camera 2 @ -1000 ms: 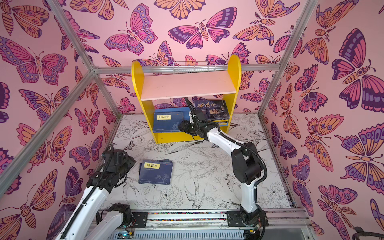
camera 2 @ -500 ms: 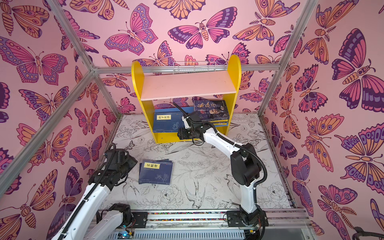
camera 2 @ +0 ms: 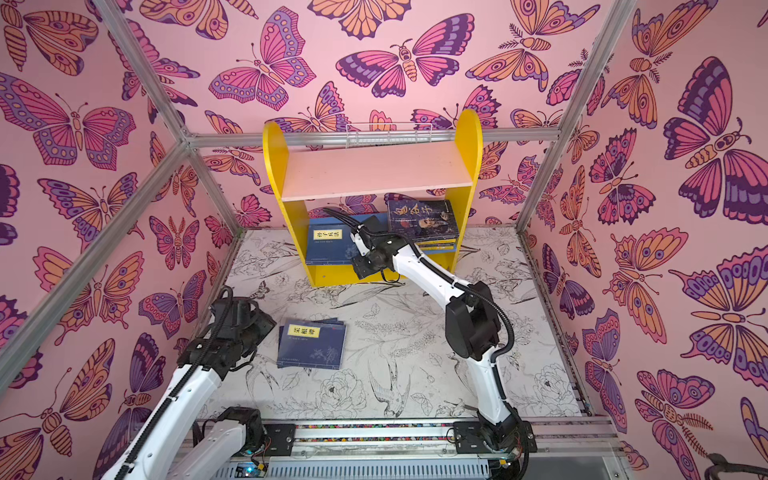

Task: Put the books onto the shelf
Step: 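Carry the dark blue book to the blue shelf with the right gripper while left withdraws, then lower the dark blue book onto the shelf and open the right gripper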

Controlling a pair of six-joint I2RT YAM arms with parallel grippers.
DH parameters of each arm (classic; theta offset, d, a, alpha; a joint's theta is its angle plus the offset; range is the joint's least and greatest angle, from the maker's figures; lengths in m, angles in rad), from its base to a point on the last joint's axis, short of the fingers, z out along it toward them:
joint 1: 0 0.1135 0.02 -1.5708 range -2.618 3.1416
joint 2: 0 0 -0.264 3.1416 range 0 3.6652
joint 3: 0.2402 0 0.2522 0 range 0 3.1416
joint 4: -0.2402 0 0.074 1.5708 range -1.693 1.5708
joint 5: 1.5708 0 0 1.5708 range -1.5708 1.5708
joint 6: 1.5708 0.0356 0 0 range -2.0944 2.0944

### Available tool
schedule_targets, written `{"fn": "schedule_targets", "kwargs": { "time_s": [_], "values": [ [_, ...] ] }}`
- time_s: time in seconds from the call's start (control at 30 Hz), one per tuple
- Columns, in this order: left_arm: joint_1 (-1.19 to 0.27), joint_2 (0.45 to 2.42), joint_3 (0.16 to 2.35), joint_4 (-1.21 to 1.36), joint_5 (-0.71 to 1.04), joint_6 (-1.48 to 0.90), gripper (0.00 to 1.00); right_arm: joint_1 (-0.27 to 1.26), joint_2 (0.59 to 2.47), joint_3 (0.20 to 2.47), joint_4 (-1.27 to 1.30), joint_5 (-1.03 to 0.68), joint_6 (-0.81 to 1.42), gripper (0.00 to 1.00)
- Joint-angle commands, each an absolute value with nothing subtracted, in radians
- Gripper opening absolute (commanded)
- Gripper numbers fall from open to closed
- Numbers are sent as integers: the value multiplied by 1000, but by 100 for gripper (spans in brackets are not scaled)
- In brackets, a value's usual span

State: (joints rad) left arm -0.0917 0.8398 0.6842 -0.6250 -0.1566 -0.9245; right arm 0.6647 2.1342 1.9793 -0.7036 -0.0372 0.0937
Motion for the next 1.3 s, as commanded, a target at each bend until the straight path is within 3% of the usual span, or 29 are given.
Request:
{"fn": "schedule_targets", "kwargs": {
  "time_s": [0.0,0.57,1.03,1.27],
  "values": [
    [-87,833,700,-626,-155,-919,65,676,2141,2013,-761,4,16,63],
    [-86,836,701,-626,-150,-930,64,683,2256,2201,-766,-12,-13,60],
    [-87,836,695,-627,-146,-925,65,683,2263,2200,-729,-19,-4,55],
    [-87,853,706,-614,-116,-872,64,683,2155,2099,-662,3,-5,61]
  ]
}}
